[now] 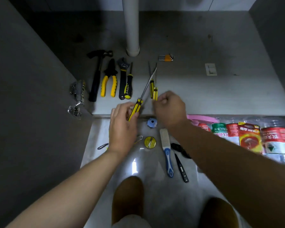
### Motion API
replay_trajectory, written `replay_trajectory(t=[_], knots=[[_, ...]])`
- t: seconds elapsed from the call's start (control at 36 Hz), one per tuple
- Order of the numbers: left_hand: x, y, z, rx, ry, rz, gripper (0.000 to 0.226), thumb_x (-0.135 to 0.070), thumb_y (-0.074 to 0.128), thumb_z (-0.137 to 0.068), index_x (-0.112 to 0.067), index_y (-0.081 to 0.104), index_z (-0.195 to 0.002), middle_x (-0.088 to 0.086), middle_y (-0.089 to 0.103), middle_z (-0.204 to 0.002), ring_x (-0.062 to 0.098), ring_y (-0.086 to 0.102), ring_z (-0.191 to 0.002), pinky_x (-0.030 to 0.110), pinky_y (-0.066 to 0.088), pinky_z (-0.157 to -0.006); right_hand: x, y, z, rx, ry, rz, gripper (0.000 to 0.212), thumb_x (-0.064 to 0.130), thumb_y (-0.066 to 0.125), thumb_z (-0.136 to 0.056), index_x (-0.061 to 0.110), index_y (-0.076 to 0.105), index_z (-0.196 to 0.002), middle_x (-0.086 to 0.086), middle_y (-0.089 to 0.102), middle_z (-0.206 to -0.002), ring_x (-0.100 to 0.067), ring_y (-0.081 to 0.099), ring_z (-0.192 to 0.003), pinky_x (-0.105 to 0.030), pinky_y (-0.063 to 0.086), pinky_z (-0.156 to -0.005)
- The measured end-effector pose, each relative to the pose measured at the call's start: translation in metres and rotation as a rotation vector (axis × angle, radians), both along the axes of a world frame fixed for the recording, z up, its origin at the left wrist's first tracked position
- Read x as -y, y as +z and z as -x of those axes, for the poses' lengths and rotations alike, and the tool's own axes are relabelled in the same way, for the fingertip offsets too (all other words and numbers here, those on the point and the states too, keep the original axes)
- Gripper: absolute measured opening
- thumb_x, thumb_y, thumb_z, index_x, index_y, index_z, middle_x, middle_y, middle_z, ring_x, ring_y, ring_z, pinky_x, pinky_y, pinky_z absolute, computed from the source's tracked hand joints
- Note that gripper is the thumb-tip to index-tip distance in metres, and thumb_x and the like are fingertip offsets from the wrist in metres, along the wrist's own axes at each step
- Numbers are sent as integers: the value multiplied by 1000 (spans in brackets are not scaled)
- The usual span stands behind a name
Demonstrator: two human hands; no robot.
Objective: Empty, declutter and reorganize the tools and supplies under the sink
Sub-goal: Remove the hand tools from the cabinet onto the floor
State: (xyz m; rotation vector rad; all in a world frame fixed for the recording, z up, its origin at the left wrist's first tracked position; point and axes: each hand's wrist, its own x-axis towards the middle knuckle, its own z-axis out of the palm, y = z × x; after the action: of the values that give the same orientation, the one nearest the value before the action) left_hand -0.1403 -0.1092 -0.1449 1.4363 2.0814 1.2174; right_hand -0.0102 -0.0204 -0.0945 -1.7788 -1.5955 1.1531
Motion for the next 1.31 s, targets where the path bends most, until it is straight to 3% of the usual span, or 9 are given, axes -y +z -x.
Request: replay_trajectory(t=[0.08,0.17,0.36,0.44,0.53,0.61,0.78,0.92,1.31], knots=[[40,-19,-2,29,-20,47,21,-12,64,-96,-23,62,-114,-12,56,-102,18,52,-98,34,46,-85,43,-23,-9,-43,34,-7,12,12,63,-90,15,57,-81,2,63,-70,-19,65,-70,-34,54,-69],[75,-39,-4,31,-36,151,11,-19,61,-97,-22,62,-107,-10,59,-104,19,50,-96,36,44,-84,81,-50,-22,89,84,5,19,17,67,-89,19,53,-76,9,57,-63,-15,56,-64,-27,39,-64],[128,-79,6,-45,-117,480,16,-17,62,-96,-24,64,-110,-9,60,-110,17,50,-104,21,36,-82,137,-89,-59,208,85,242,22,32,64,-89,11,60,-86,0,65,-73,-25,64,-76,-33,48,-67],[135,-85,9,-80,-120,555,18,-21,61,-97,-29,62,-113,-12,59,-114,14,49,-106,26,41,-80,149,-99,-65,277,81,349,27,41,63,-93,14,61,-96,-2,68,-84,-21,66,-79,-39,58,-72],[136,-87,11,-104,-118,600,17,-24,61,-97,-30,62,-113,-11,61,-115,15,48,-106,33,48,-80,154,-108,-68,342,96,407,16,33,61,-96,17,60,-100,-2,66,-94,-17,64,-82,-36,58,-70],[135,-88,11,-101,-81,635,16,-23,61,-96,-29,62,-111,-9,60,-114,17,48,-109,38,50,-82,154,-115,-68,384,114,426,15,27,61,-95,15,60,-103,-3,64,-97,-21,64,-90,-39,58,-78],[128,-86,8,-84,-21,677,18,-25,63,-96,-25,63,-114,-4,59,-116,21,49,-111,40,52,-82,150,-119,-66,417,154,467,19,31,64,-90,15,61,-101,-2,65,-92,-18,63,-82,-26,47,-57],[116,-82,11,-75,85,651,21,-23,64,-94,-19,64,-114,2,61,-115,25,53,-110,41,51,-85,142,-118,-64,438,193,493,21,26,63,-92,13,62,-107,-6,67,-100,-24,66,-93,-38,59,-80],[121,-80,11,-100,-26,670,23,-23,64,-94,-25,66,-117,1,59,-120,25,51,-114,44,53,-88,134,-113,-68,473,156,482,22,30,67,-90,16,61,-105,-4,69,-95,-23,68,-88,-43,60,-83]])
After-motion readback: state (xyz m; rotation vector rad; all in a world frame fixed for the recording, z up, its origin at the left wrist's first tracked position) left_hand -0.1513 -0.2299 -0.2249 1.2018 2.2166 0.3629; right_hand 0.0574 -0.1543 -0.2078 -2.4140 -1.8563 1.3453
